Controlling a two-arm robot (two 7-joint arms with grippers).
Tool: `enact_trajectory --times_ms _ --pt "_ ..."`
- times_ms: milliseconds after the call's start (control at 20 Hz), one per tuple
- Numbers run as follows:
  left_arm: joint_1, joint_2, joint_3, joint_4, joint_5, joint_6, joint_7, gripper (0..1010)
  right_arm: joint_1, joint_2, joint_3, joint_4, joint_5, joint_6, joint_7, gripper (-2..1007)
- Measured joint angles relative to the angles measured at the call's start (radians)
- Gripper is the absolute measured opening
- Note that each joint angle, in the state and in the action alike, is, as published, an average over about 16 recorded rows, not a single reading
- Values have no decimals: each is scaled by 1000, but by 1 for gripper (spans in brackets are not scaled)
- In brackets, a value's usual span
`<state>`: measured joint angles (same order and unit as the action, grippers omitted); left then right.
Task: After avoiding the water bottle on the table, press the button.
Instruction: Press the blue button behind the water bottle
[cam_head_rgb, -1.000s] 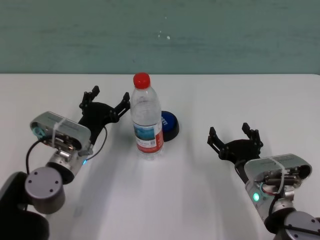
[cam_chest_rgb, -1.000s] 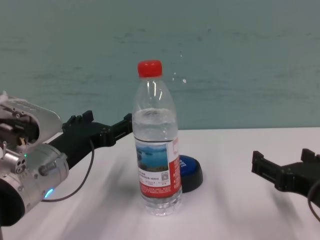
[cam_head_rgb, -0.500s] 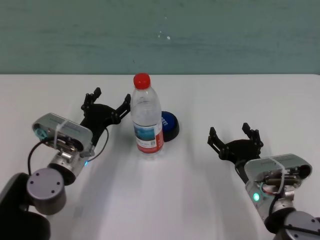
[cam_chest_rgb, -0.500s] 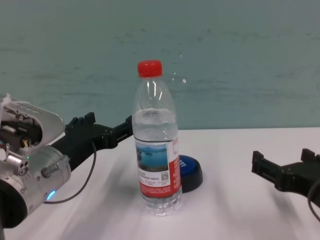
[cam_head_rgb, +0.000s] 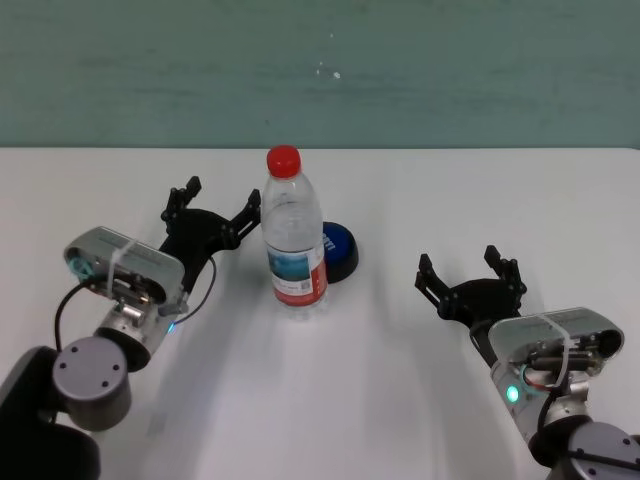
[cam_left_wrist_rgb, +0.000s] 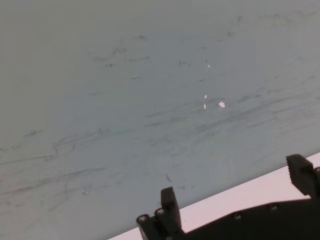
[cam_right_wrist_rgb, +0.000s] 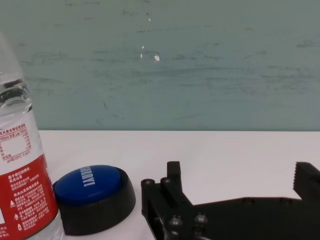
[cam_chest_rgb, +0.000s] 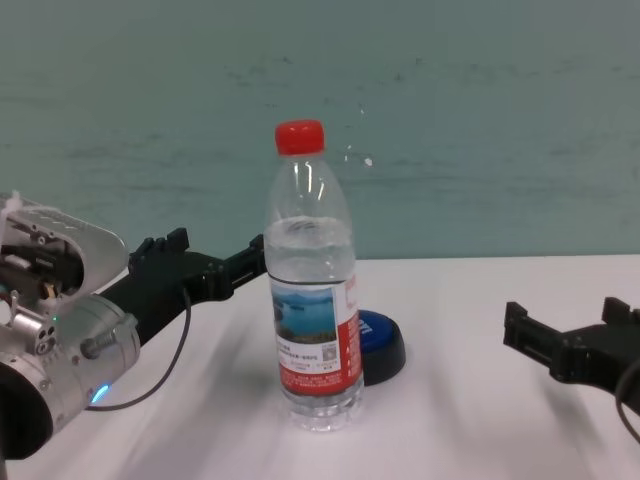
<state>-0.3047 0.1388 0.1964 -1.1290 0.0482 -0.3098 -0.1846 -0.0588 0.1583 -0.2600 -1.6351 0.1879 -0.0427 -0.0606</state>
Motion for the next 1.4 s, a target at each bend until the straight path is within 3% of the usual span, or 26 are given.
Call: enact_trajectory --times_ms 750,1400 --pt "5 6 -12 -7 -9 7 -3 1010 0 0 0 0 0 0 0 1004" --pt "42 40 -40 -59 -36 20 -21 1010 0 0 0 0 0 0 0 1004"
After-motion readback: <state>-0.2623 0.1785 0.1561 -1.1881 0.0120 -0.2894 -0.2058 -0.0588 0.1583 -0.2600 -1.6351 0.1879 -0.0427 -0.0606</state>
